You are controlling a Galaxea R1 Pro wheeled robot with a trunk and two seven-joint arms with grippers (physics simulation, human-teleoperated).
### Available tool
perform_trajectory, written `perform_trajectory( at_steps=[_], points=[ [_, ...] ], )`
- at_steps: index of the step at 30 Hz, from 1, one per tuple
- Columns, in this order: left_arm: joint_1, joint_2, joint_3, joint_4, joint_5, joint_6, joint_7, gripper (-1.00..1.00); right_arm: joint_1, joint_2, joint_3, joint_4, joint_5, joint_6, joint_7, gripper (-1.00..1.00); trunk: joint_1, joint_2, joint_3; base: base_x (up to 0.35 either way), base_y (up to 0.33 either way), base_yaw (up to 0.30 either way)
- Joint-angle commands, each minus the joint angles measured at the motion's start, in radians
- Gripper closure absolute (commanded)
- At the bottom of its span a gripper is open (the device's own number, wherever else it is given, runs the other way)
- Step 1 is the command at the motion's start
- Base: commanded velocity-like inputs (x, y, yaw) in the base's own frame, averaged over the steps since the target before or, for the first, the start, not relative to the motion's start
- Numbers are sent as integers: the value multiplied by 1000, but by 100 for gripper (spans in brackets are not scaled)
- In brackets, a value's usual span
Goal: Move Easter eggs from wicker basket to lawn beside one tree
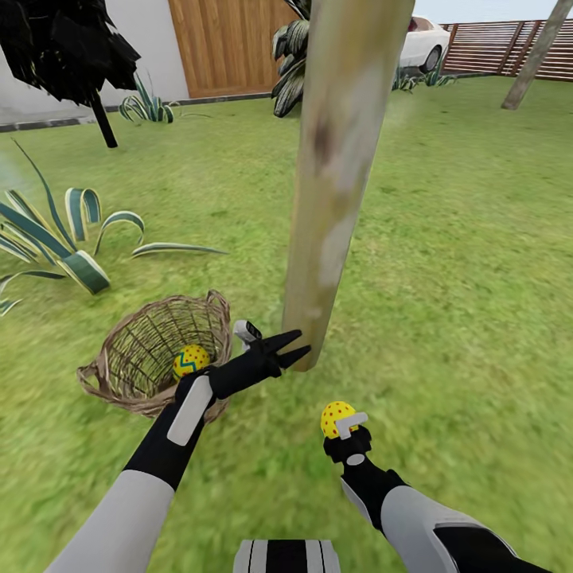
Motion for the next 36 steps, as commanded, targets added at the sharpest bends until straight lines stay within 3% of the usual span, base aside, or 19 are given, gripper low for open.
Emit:
perform_trajectory(
  at_steps=[1,10,18,26,36],
  points=[
    [0,-1,0,0,3,5,0,-100,0,0,-5,3,7,-2,-4,100,0,0,-1,279,0,0],
    [0,-1,-1,0,3,3,-2,-100,-6,5,-5,9,1,18,-4,100,0,0,-1,110,0,0],
    [0,-4,-1,0,3,3,0,-100,-5,4,-7,15,4,7,-4,100,4,-2,-32,0,0,0],
    [0,-4,-1,0,3,3,0,-100,-5,2,-7,7,7,-3,-4,100,4,-2,-32,0,0,0],
    [0,-4,-1,0,3,3,-1,-100,-5,2,-7,9,7,-3,-3,100,7,-4,-59,0,0,0]
  ],
)
